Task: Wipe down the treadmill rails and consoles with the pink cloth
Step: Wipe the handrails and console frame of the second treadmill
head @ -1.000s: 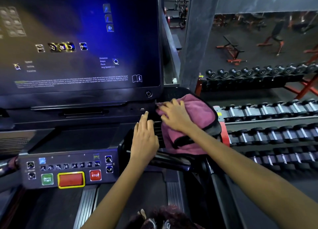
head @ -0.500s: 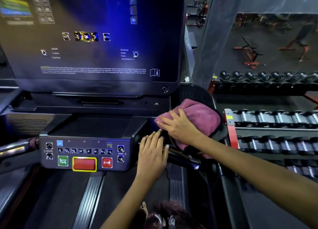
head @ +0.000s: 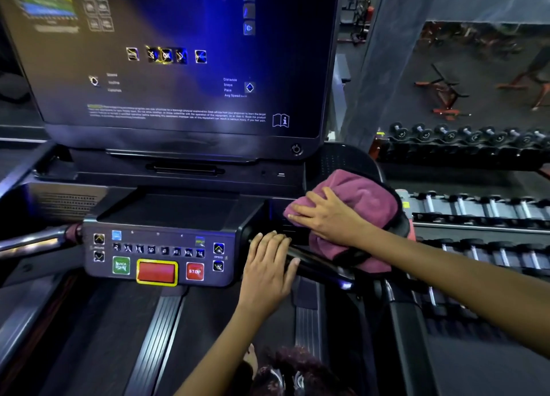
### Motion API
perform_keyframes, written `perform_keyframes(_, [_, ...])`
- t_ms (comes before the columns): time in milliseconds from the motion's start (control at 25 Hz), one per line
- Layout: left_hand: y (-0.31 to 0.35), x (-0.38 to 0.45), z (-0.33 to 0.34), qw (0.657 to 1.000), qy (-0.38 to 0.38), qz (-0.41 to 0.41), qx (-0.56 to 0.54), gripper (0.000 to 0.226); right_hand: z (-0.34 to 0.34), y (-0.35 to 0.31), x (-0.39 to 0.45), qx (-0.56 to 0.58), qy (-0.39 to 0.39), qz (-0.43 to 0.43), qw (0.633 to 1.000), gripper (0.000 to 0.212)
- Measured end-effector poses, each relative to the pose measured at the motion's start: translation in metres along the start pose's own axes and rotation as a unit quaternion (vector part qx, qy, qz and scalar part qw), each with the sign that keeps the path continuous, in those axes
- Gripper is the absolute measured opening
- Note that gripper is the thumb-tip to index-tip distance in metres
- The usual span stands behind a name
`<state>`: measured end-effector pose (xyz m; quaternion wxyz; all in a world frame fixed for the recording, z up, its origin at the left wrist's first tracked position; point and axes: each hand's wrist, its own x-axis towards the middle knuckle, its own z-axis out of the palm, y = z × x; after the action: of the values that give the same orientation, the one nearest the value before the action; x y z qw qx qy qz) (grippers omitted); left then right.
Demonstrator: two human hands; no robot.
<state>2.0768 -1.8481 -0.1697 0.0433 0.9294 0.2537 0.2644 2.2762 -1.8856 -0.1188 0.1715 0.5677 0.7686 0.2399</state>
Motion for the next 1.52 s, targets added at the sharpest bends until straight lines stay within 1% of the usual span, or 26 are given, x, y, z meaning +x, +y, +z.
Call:
perform_keyframes(40, [0.000,0.000,0.001,1.000,0.005,0.003,0.002,0.053,0.001,-0.006,0.011,0.003,0.010,-0.002,1.000,0.040])
perform_keyframes(120, [0.000,0.000,0.001,1.000,0.008,0.010,0.006,0.053,0.001,-0.010,0.023,0.006,0.011,-0.003,1.000,0.042])
perform_keyframes(240, [-0.001,-0.001,0.001,1.000,0.002,0.009,0.002,0.053,-0.003,0.001,-0.004,-0.010,-0.011,-0.014,1.000,0.041])
perform_keyframes(280, [-0.001,-0.001,0.001,1.000,0.002,0.007,0.001,0.053,-0.001,0.008,-0.019,-0.009,-0.001,-0.013,1.000,0.040])
perform_keyframes(360, [0.000,0.000,0.002,1.000,0.007,0.003,-0.004,0.053,-0.002,0.023,-0.042,-0.010,-0.011,-0.009,1.000,0.036])
perform_keyframes(440, [0.000,0.000,0.002,1.000,0.016,0.003,-0.009,0.053,-0.003,0.028,-0.045,-0.019,-0.051,-0.001,0.999,0.031])
perform_keyframes(480, [0.000,-0.001,0.002,1.000,0.019,0.004,-0.009,0.053,-0.003,0.025,-0.040,-0.024,-0.053,-0.005,0.998,0.028])
perform_keyframes(520, [0.000,-0.001,0.003,1.000,0.021,0.006,-0.008,0.053,-0.003,0.020,-0.032,-0.026,-0.040,-0.015,0.999,0.027])
perform_keyframes(560, [0.000,-0.001,0.002,1.000,0.022,0.006,-0.006,0.053,-0.001,0.013,-0.022,-0.023,-0.023,-0.024,0.999,0.030])
perform_keyframes(640, [0.001,0.000,0.002,1.000,0.023,0.004,-0.003,0.052,0.004,-0.001,-0.002,-0.012,0.012,-0.037,0.999,0.042])
perform_keyframes(680, [0.002,0.000,0.001,1.000,0.023,0.003,-0.001,0.051,0.005,-0.007,0.007,-0.006,0.012,-0.038,0.999,0.045])
perform_keyframes(800, [-0.001,-0.001,0.001,1.000,0.019,0.012,0.006,0.051,0.006,-0.011,0.008,0.008,0.002,-0.047,0.999,0.040])
perform_keyframes(840, [-0.002,-0.001,0.001,1.000,0.018,0.016,0.006,0.051,0.006,-0.008,-0.001,0.021,-0.005,-0.047,0.999,0.045])
perform_keyframes(880, [-0.002,-0.001,0.001,1.000,0.017,0.018,0.005,0.051,0.007,-0.003,-0.012,0.034,-0.018,-0.034,0.999,0.053])
perform_keyframes(960, [-0.001,-0.002,0.001,1.000,0.017,0.012,0.000,0.051,0.009,0.011,-0.035,0.077,-0.036,0.039,0.996,0.065])
perform_keyframes(1040, [-0.001,-0.001,0.002,1.000,0.024,0.006,0.004,0.050,0.007,0.022,-0.045,0.125,-0.043,0.126,0.983,0.066])
perform_keyframes(1160, [-0.002,-0.001,0.002,0.999,0.030,0.018,0.019,0.044,0.007,0.026,-0.047,0.202,-0.041,0.197,0.958,0.059])
perform_keyframes(1240, [-0.002,0.000,0.001,0.999,0.027,0.031,0.025,0.045,0.007,0.035,-0.050,0.269,-0.069,0.241,0.930,0.052])
perform_keyframes(1360, [-0.004,0.004,-0.001,0.999,0.019,0.038,0.023,0.045,0.009,0.057,-0.053,0.343,-0.065,0.292,0.890,0.050])
perform_keyframes(1440, [-0.006,0.007,-0.003,0.998,0.004,0.044,0.032,0.042,0.017,0.074,-0.059,0.396,-0.071,0.336,0.852,0.050])
perform_keyframes(1480, [-0.007,0.009,-0.004,0.998,-0.005,0.047,0.039,0.041,0.023,0.079,-0.065,0.424,-0.077,0.345,0.834,0.051])
perform_keyframes(1520, [-0.006,0.012,-0.006,0.998,-0.021,0.042,0.045,0.041,0.025,0.083,-0.073,0.440,-0.085,0.341,0.826,0.054])
